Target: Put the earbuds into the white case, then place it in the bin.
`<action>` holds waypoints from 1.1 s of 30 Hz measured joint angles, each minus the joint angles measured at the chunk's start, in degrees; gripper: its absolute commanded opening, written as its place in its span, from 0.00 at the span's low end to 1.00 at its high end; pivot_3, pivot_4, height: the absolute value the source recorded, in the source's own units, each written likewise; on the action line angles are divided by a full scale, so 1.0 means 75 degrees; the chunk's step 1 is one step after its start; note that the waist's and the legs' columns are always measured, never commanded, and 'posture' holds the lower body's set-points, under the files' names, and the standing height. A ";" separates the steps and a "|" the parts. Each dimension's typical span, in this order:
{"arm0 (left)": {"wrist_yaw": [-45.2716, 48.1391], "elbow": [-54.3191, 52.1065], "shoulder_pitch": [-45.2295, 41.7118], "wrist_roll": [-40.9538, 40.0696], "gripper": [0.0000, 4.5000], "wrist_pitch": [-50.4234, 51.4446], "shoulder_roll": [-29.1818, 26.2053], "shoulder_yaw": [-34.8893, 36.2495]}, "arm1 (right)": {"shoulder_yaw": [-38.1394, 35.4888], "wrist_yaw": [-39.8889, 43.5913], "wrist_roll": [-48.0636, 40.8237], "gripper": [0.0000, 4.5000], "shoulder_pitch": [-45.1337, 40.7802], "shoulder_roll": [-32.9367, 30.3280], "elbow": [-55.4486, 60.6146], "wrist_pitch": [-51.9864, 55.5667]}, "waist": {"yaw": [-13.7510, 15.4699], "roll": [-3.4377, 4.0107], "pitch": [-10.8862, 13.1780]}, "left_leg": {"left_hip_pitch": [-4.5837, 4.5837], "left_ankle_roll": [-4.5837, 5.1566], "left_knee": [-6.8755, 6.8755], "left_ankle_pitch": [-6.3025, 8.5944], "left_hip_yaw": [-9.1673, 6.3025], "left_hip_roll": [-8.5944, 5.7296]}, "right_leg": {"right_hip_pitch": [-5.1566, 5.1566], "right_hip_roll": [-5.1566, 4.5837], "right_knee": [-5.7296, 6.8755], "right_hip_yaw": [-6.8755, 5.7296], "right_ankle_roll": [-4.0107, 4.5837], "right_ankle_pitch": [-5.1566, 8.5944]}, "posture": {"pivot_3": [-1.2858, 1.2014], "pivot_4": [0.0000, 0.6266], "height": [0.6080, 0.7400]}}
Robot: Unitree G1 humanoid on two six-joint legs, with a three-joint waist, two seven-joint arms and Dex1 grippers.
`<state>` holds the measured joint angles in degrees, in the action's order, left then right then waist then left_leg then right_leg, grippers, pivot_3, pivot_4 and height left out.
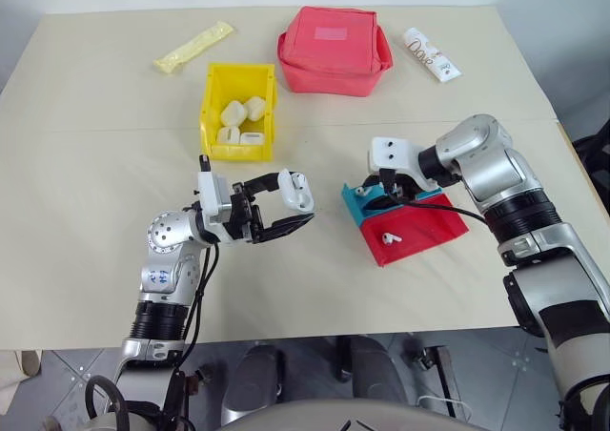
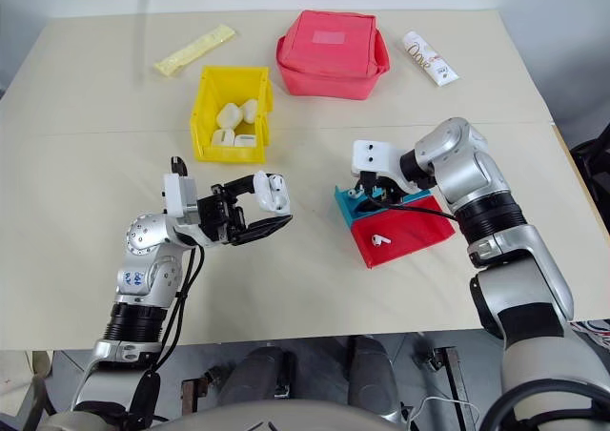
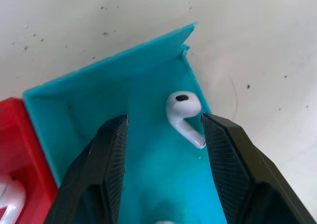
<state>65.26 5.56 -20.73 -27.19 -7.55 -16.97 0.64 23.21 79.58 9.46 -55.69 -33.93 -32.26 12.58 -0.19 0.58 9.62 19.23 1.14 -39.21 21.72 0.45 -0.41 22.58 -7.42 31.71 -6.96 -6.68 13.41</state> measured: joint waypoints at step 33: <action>-0.0022 0.0252 -0.0145 0.0051 0.62 -0.0028 -0.0029 0.0038 | 0.0017 0.0039 -0.0057 0.54 -0.0004 -0.0087 0.1363 0.2014 | 0.0012 0.0000 0.0000 | 0.0001 0.0000 0.0000 0.0000 -0.0002 -0.0001 | 0.0002 -0.0002 0.0000 -0.0001 0.0000 0.0000 | 0.52 0.24 1.00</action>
<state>65.09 7.45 -21.81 -26.80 -7.76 -17.19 0.92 23.35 79.87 9.03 -55.72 -34.58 -22.04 27.68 -0.10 0.59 9.62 19.24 1.14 -39.21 21.72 0.44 -0.42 22.60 -7.43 31.72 -6.97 -6.68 13.41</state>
